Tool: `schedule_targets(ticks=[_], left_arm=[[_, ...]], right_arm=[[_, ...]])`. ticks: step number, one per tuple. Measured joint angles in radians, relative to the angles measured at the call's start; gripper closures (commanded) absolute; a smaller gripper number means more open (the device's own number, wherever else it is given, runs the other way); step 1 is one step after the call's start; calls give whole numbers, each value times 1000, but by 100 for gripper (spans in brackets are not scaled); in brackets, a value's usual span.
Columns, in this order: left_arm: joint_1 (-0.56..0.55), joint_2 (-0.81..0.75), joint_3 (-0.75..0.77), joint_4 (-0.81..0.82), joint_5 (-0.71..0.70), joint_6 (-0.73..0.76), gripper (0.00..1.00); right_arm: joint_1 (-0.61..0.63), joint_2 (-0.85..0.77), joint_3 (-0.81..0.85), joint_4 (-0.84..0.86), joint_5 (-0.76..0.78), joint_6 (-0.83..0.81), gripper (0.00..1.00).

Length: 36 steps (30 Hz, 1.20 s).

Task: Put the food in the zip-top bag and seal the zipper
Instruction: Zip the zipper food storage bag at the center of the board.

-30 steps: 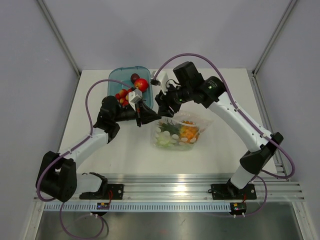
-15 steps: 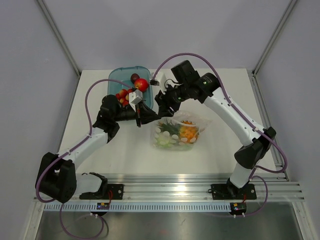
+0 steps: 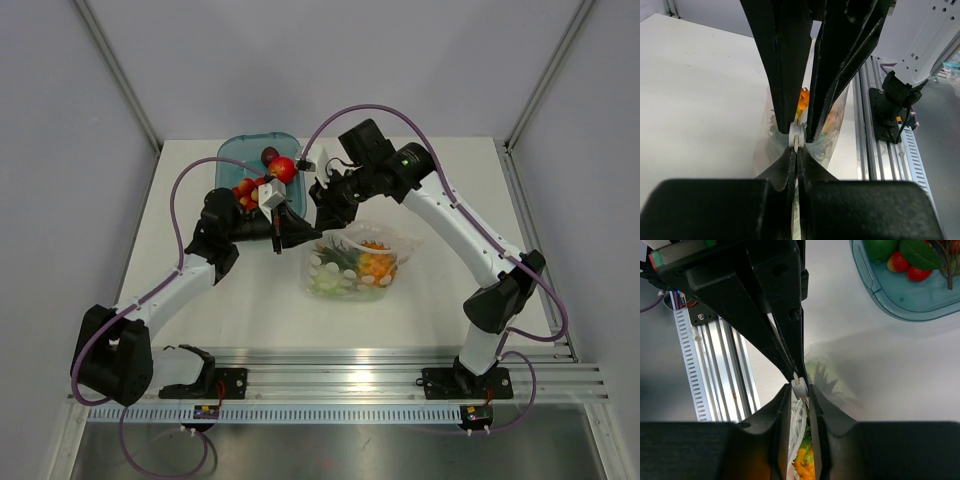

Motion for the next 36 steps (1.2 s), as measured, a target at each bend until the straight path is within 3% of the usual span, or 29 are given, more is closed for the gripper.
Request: schedule_targets(ticks=[4,13,22,36], left_arm=[[0,0,1,-5,0,0,100],[0,0,1,-30,0,3,100],[-5,0,1,-39,0,15,100],[31,-8,0,2,-31,-24,100]], right_arm=[[0,0,0,-3,-1,-4,86],[0,-22,-53,33,-5,5,100],[0,-132,-217,158,30,55,100],[0,-260,-358,220,154,106,100]])
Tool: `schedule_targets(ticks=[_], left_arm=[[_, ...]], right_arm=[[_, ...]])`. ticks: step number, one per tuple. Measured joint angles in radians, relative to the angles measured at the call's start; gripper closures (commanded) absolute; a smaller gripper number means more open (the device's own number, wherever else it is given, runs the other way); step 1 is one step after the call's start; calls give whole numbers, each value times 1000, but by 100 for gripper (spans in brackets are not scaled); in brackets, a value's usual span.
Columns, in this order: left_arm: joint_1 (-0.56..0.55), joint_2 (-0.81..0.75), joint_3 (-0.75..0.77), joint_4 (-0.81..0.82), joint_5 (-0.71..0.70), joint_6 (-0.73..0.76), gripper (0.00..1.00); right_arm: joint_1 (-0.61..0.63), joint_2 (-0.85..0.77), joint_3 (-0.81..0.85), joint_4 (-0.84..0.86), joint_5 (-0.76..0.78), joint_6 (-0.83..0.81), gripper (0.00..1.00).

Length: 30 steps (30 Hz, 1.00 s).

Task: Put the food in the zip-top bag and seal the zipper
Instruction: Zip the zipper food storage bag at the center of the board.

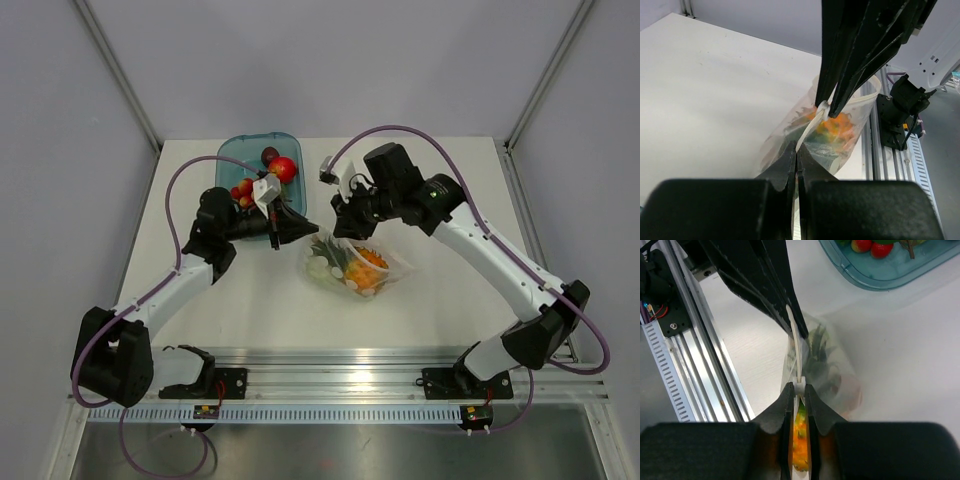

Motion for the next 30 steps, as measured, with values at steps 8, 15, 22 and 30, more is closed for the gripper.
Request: schedule_targets(ticks=[8,15,22,30], left_arm=[[21,8,-4,69,-90,-54,100],[30,42,-3,86,-156,-85,100],[41,47,-3,92,-210,-94,100],[64,66,-3,104,-254,-110,100]], right_arm=[[0,-124,-135,23,82,53,100],[0,-260,-278,35,145,129,100],[0,-394,-422,40,197,219,100],[0,-536,-522,37,225,329,100]])
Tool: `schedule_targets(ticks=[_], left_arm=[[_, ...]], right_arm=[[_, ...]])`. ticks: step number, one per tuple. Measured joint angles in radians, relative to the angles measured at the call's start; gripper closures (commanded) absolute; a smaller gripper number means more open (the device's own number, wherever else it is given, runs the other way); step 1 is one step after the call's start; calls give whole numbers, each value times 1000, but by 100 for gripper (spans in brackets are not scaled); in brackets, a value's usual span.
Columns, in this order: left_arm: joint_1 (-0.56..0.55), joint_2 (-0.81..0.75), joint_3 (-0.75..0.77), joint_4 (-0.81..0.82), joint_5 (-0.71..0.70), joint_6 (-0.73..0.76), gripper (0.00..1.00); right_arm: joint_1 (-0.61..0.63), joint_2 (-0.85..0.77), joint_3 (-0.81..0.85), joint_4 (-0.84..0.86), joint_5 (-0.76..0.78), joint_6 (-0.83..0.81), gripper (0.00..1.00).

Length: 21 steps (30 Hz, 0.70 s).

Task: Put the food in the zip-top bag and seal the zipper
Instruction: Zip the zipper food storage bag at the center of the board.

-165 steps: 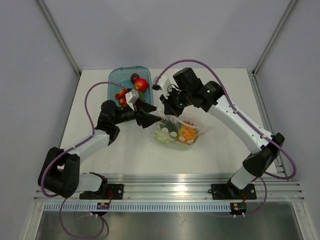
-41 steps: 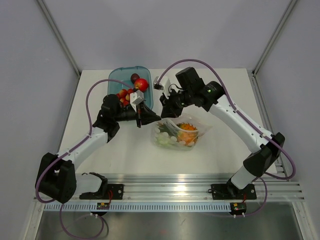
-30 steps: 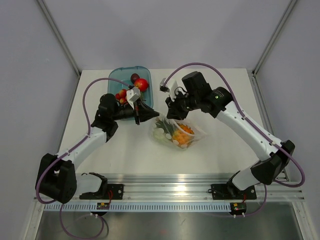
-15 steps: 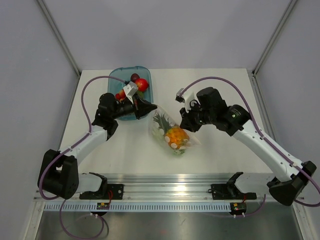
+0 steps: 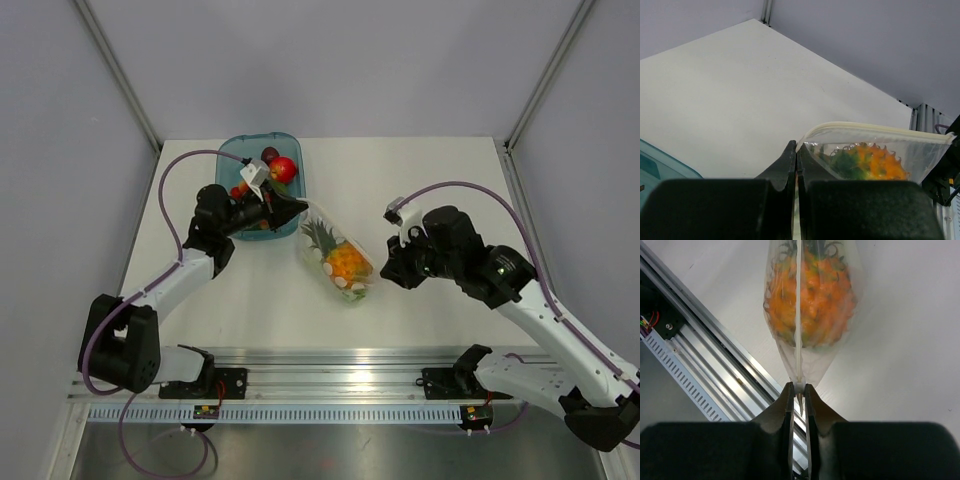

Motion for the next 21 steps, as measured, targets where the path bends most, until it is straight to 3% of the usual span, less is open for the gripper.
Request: schedule_targets(ticks=[10,21], left_arm=[[0,12,0,8,-1,-31,100],[1,59,37,56,0,-88,100]], right_arm=[[0,-56,-29,-5,53,44,100],[0,18,41,-35,304,46,100]])
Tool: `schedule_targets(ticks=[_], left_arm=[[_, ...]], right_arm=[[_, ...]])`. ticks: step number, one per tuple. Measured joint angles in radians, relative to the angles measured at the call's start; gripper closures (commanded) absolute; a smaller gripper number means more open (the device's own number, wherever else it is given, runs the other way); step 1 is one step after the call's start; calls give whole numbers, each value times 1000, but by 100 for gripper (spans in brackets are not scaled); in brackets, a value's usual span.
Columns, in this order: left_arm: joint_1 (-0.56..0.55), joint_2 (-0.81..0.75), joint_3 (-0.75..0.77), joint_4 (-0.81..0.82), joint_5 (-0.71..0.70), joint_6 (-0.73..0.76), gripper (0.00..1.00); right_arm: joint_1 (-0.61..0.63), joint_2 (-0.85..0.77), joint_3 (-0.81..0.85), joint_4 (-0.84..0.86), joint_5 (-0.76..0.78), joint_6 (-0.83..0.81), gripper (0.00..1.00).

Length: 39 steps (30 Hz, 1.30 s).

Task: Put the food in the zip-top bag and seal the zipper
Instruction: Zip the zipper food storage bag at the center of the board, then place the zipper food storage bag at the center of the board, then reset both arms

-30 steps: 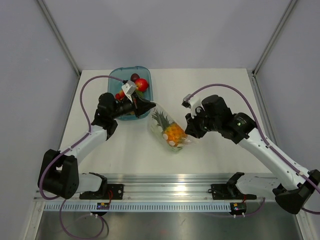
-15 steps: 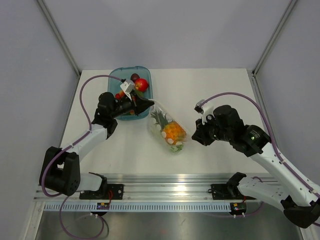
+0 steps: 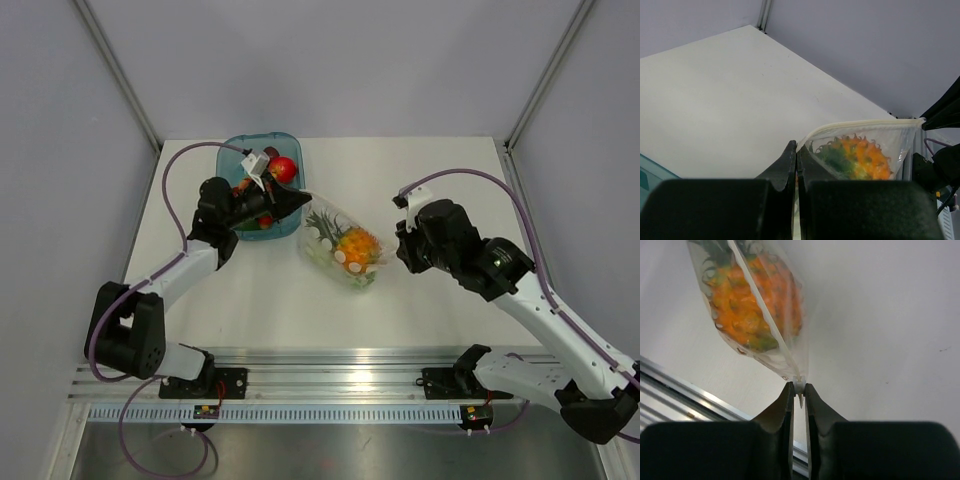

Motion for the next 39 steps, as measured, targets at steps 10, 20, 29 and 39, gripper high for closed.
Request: schedule_targets(ticks=[10,20,29,39], left_arm=[[-23,207,245,58,2,-55,100],[-24,467,531,142,76,-177,1],[-20,249,147,299,144,-245,1],[-148,-233,174,-432,-196,135,1]], right_arm=[[-67,122,68,77,225,-93,100],[-149,200,124,286,328,-266,72],[-148,-102,-110,238,206,-122,10],[-148,45,9,63,446,214,1]])
